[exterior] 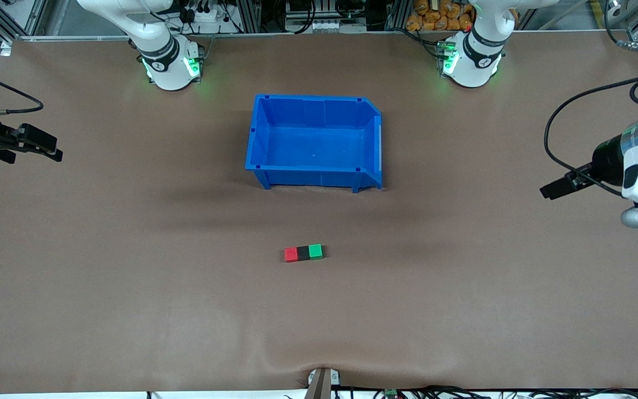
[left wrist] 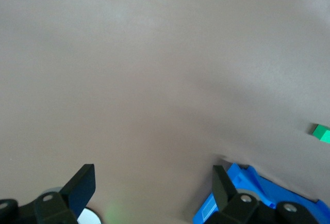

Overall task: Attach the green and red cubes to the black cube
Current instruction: 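Open the left gripper and lift it away from the cubes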

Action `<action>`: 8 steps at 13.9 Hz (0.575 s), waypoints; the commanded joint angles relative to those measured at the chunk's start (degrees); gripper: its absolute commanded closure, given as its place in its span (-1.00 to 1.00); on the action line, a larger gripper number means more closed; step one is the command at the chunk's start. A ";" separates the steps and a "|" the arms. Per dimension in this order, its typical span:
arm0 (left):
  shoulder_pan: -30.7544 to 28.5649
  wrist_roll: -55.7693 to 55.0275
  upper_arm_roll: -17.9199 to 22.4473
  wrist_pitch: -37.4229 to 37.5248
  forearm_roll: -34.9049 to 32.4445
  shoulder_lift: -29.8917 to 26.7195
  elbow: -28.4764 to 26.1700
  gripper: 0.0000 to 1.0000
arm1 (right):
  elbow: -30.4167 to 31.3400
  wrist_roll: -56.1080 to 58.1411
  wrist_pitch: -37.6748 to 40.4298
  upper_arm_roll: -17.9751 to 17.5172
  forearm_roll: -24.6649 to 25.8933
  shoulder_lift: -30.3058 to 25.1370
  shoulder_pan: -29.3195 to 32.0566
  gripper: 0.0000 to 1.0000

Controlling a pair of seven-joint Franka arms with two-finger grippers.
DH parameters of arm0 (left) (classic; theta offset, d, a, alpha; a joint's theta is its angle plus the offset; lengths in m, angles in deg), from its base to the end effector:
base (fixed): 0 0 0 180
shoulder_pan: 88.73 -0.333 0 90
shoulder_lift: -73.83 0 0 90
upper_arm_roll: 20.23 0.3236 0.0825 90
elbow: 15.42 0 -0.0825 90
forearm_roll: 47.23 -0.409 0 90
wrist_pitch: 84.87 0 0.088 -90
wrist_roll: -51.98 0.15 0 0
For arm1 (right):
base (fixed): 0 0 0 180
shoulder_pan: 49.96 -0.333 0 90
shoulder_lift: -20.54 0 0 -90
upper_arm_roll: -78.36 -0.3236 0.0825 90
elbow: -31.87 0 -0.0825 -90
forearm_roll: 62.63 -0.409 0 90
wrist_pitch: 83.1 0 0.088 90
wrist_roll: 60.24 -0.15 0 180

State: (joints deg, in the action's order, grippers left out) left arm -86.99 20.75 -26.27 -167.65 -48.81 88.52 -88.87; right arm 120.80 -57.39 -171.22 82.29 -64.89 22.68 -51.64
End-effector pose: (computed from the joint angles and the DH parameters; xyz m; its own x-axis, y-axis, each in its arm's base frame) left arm 0.6370 -0.0741 0.5640 0.9121 0.4025 -0.0783 0.3998 -0.9153 -0.0485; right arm 0.5850 -0.0163 0.5740 0.9987 0.0117 -0.0495 0.0098 -0.9992 -0.0394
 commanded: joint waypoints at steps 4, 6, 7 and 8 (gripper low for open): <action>0.37 1.17 -0.81 -2.90 -0.96 -9.83 -11.69 -1.00 | -0.86 -0.40 0.68 -0.59 -0.02 0.23 0.62 -1.00; 0.37 1.17 -0.90 -8.33 -0.35 -14.22 -18.08 -1.00 | -0.94 -0.40 0.59 -0.58 -0.02 0.23 0.53 -1.00; 0.20 1.09 -0.81 -11.58 -0.17 -17.20 -22.56 -1.00 | -0.95 -0.40 0.59 -0.59 -0.02 0.23 0.62 -1.00; -0.07 0.91 -0.81 -13.44 0.09 -18.71 -25.04 -1.00 | -0.95 -0.48 0.50 -0.59 -0.02 0.23 0.62 -1.00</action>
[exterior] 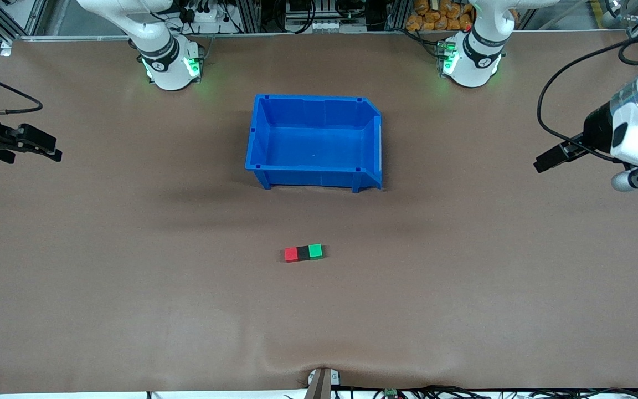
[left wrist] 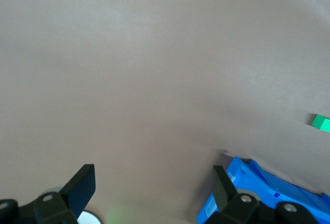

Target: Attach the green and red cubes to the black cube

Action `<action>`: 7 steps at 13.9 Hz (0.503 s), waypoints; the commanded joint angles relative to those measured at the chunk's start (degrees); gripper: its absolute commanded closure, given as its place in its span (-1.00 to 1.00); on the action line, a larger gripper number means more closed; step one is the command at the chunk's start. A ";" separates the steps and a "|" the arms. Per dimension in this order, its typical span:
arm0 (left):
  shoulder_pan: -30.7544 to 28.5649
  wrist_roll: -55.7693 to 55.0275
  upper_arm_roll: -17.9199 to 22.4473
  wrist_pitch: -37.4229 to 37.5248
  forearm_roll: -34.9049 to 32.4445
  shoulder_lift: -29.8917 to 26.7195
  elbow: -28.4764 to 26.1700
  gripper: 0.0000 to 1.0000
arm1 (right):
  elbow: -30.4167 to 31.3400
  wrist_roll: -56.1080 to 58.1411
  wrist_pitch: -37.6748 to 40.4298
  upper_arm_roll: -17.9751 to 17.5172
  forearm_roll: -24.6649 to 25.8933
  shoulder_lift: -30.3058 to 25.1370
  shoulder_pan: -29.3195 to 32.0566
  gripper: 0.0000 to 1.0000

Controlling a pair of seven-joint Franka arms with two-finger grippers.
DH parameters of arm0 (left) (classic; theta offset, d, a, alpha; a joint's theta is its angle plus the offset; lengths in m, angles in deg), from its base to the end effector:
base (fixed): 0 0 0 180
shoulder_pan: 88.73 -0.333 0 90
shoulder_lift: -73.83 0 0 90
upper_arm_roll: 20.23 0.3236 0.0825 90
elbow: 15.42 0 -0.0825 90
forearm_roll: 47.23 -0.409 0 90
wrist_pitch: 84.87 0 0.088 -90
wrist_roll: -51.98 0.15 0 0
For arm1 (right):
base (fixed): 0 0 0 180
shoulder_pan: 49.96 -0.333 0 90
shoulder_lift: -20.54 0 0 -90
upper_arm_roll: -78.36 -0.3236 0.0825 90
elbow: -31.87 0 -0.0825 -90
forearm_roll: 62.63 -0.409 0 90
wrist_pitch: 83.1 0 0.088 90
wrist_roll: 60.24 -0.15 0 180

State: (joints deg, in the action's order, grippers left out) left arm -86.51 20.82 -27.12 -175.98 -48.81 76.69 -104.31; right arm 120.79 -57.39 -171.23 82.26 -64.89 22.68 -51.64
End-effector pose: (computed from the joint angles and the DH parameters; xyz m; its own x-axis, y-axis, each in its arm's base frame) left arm 0.5895 -0.0888 0.5713 0.9271 0.3749 0.0019 0.3748 -0.9268 -0.0241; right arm 0.5850 -0.0160 0.5741 0.9987 0.0122 -0.0491 0.0103 -0.9992 -0.0394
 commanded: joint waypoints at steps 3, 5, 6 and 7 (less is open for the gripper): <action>-2.37 1.00 -0.31 -4.44 0.09 -7.16 -9.10 -1.00 | -0.94 -0.40 0.42 -0.47 -0.02 0.23 0.62 -1.00; -5.10 1.01 -2.42 -4.34 1.41 -5.85 -6.74 -1.00 | -0.94 -0.40 0.42 -0.47 -0.02 0.23 0.62 -1.00; -5.90 1.36 -2.51 -3.91 1.41 -5.50 -6.38 -1.00 | -0.94 -0.40 0.42 -0.56 -0.02 0.23 0.62 -1.00; -6.34 2.58 -1.99 -3.82 1.41 -5.49 -6.37 -1.00 | -0.94 -0.40 0.59 -0.47 -0.02 0.23 0.54 -1.00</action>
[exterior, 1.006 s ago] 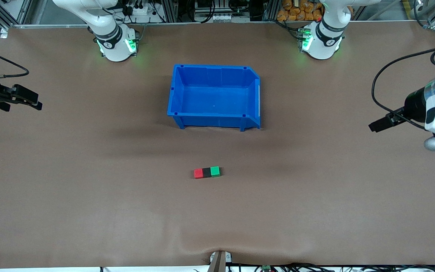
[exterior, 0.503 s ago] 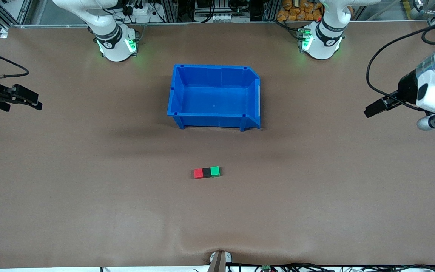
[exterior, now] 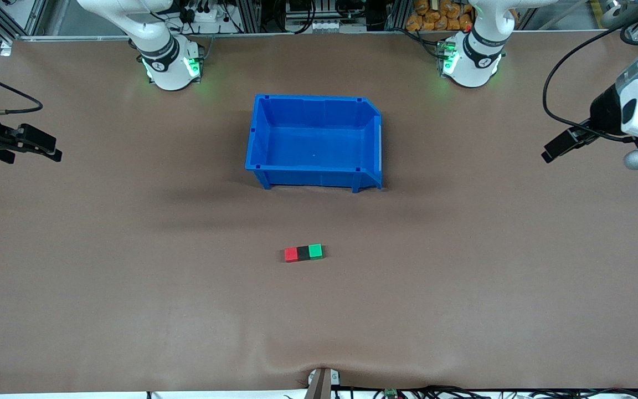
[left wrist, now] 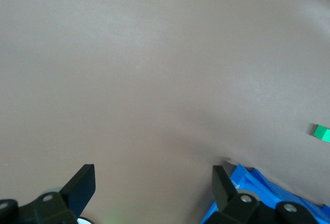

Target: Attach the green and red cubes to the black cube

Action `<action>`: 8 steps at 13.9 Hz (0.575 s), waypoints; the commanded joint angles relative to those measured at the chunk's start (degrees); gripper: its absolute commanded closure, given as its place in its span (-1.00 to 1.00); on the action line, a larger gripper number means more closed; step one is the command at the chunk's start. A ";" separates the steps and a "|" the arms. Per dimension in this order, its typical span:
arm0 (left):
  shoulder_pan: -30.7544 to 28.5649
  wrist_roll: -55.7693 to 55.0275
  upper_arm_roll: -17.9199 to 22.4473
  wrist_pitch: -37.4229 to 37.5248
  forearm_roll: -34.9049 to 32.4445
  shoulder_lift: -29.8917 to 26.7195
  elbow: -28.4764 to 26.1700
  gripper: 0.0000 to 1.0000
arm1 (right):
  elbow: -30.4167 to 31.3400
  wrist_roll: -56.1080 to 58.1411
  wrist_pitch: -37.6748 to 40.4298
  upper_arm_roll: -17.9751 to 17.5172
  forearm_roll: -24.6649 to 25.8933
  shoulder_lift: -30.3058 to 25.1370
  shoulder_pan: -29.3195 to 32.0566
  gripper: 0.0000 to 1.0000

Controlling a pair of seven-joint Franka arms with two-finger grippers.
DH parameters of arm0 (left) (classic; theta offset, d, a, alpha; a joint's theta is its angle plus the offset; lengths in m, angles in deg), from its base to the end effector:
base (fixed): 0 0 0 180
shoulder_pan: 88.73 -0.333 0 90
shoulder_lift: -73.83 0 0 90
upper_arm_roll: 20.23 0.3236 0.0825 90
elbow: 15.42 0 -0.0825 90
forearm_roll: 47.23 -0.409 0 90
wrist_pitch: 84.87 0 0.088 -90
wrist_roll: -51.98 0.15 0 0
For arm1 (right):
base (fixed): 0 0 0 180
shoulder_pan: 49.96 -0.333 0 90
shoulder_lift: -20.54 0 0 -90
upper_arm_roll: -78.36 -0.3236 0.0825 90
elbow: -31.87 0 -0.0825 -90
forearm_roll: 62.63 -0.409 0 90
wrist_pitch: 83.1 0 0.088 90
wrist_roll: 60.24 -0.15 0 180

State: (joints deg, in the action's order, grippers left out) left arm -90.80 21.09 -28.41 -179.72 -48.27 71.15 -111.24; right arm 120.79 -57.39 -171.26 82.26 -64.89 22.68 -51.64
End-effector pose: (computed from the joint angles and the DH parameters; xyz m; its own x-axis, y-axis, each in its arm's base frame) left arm 0.5696 -0.0599 0.5725 0.9078 0.4176 0.0379 0.4181 -0.9084 -0.0062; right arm 0.5851 -0.0160 0.5741 0.9987 0.0122 -0.0486 0.0103 -0.9992 -0.0394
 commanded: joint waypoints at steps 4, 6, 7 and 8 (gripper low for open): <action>-3.73 6.19 1.76 -0.17 1.31 2.59 2.66 -1.00 | -0.94 -0.40 0.54 -0.47 -0.02 0.23 0.71 -1.00; -4.34 6.89 1.85 -0.25 1.75 3.12 3.97 -1.00 | -0.94 -0.40 0.54 -0.56 -0.02 0.23 0.71 -1.00; -5.22 7.68 1.85 -0.25 1.84 3.39 4.59 -1.00 | -0.94 -0.40 0.54 -0.56 -0.02 0.23 0.71 -1.00; -5.75 8.91 1.85 -0.34 2.97 3.56 4.68 -1.00 | -0.94 -0.40 0.63 -0.56 -0.02 0.23 0.71 -1.00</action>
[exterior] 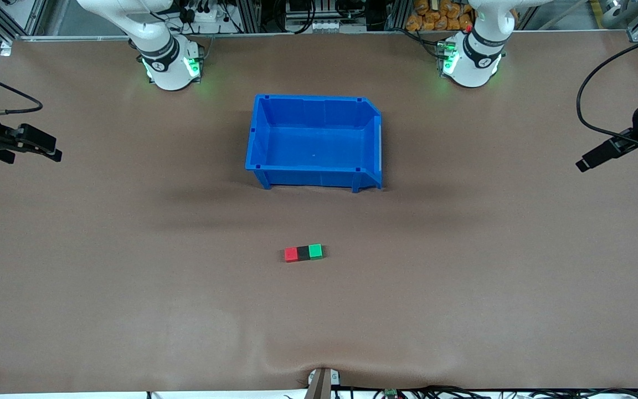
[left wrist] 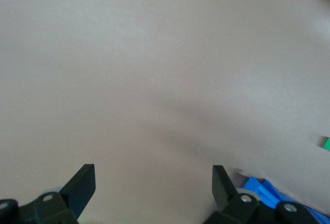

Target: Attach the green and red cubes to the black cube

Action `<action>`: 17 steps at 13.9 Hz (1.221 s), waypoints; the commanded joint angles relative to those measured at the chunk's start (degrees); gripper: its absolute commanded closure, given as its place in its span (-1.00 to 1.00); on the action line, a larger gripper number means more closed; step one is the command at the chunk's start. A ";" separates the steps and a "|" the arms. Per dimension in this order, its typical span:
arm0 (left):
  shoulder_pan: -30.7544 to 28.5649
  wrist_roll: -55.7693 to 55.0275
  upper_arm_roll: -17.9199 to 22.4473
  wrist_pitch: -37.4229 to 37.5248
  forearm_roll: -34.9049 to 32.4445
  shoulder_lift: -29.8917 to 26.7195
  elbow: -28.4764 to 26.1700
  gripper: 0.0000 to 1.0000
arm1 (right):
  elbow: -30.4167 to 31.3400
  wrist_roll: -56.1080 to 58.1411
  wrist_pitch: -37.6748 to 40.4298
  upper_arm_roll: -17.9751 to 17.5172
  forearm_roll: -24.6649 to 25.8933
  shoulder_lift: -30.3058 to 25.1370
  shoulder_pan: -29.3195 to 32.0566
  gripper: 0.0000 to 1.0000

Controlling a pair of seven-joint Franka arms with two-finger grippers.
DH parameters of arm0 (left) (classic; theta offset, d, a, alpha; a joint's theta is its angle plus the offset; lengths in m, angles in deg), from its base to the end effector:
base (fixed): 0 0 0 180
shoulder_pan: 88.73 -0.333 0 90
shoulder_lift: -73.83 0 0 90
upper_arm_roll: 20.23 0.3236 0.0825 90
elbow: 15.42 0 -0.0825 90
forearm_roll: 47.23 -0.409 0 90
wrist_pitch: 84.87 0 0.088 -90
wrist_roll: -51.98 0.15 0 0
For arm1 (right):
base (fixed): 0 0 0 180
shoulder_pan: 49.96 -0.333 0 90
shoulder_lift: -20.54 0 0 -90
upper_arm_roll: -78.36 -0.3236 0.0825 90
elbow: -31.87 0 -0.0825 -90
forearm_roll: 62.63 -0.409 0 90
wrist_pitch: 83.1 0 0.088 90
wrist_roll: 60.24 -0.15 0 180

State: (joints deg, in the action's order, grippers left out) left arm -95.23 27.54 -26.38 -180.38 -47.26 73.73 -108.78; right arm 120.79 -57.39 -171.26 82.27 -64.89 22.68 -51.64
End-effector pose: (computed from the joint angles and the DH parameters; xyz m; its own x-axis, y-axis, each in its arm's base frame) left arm 0.5888 0.0036 0.5694 0.9072 0.4192 0.0360 0.4189 -0.9079 0.0156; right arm 0.5851 -0.0161 0.5741 0.9987 0.0120 -0.0486 0.0101 -0.9992 -0.0393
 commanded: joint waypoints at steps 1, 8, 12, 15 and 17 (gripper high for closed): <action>-1.41 3.51 -0.09 0.06 3.71 0.98 2.23 -1.00 | -0.94 -0.40 0.63 -0.57 -0.02 0.23 0.62 -1.00; -2.82 9.85 2.81 1.20 4.34 -0.87 3.54 -1.00 | -0.86 -0.48 0.54 -0.57 -0.02 0.23 0.27 -1.00; 1.65 8.35 4.04 2.25 3.91 -1.92 3.02 -1.00 | -0.94 -0.48 0.45 -0.57 -0.02 0.23 0.89 -1.00; 3.16 8.27 4.04 2.25 3.55 -2.53 2.93 -1.00 | -0.94 -0.48 0.45 -0.57 -0.02 0.23 0.62 -1.00; 3.16 8.35 4.22 2.34 3.64 -3.41 2.49 -1.00 | -0.94 -0.48 0.37 -0.57 -0.02 0.14 0.62 -1.00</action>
State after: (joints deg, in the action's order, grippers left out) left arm -92.54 36.00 -23.14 -178.99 -43.84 72.27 -105.54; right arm 120.79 -57.39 -171.29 82.25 -64.89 22.68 -51.64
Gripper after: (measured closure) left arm 0.000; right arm 0.000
